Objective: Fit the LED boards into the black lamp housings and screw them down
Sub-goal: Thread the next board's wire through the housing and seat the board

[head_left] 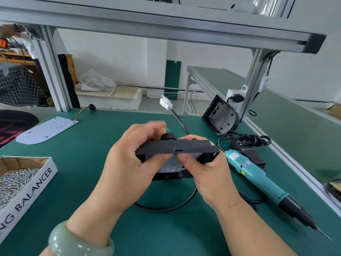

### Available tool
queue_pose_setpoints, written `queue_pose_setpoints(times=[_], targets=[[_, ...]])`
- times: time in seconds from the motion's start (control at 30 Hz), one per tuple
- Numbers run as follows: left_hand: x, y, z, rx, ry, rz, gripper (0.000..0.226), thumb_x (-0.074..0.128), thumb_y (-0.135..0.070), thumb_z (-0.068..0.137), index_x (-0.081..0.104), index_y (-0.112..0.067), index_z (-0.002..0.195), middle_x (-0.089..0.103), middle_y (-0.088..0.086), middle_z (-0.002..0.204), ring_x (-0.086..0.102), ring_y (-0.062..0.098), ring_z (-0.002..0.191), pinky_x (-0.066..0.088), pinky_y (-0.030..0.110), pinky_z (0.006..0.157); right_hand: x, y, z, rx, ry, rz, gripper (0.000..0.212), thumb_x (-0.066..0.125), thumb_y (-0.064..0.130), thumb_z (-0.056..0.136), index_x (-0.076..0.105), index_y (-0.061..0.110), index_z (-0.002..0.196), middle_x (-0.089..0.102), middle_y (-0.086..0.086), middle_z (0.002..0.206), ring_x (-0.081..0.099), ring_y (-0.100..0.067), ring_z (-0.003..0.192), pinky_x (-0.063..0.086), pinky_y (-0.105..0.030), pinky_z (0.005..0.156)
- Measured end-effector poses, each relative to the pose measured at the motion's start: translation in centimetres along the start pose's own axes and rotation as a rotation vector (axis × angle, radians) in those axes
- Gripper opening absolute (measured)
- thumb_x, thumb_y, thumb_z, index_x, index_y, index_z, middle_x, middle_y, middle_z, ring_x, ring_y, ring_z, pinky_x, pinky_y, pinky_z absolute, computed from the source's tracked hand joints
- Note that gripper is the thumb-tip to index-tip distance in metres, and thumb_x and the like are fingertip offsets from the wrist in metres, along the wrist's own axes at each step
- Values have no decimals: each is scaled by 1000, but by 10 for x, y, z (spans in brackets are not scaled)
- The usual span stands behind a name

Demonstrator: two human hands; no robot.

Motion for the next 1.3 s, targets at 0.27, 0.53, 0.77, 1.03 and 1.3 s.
queue_pose_setpoints(times=[0.27, 0.53, 0.77, 1.03, 1.3], targets=[[12, 36, -4, -313, -66, 210, 16, 67, -20, 84, 59, -23, 70, 63, -24, 64, 56, -1, 60, 39, 7, 51, -12, -3, 9, 137, -186, 183, 38, 60, 42, 85, 64, 18, 113, 70, 0, 115, 65, -12, 106, 49, -28, 91], [3, 48, -7, -873, -95, -566, 10, 58, 0, 89, 67, -3, 89, 76, 7, 80, 73, 18, 68, 55, 24, 52, -30, -32, -7, 433, -187, -4, 42, 40, 21, 100, 35, 27, 141, 30, 14, 153, 34, 1, 132, 24, -15, 105], [27, 56, -30, -874, 297, 70, 22, 62, -25, 76, 63, -11, 93, 73, 5, 86, 69, 28, 81, 57, 39, 70, -19, -26, -2, 684, 4, -102, 63, 24, 71, 92, 54, 35, 135, 44, 2, 148, 29, -22, 144, 28, -45, 115], [22, 53, -26, -742, 441, 574, 29, 56, -38, 85, 42, -13, 78, 53, -2, 71, 48, 14, 55, 35, 25, 49, -21, -28, -2, 482, -29, -926, 61, 58, 32, 91, 37, 17, 146, 43, 1, 147, 40, -16, 134, 30, -24, 102], [18, 58, -30, -872, 438, 151, 16, 56, -19, 85, 62, -9, 96, 69, 15, 89, 54, 23, 59, 43, 22, 42, -24, -40, 3, 762, -274, -341, 8, 60, -1, 81, 65, -6, 83, 63, -8, 75, 54, -17, 68, 44, -30, 68]])
Point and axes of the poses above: each hand's wrist, its own z-axis towards the middle knuckle, its own x-axis out of the palm, y = z × x, the point moved 2 cm from there along z, towards the middle knuckle
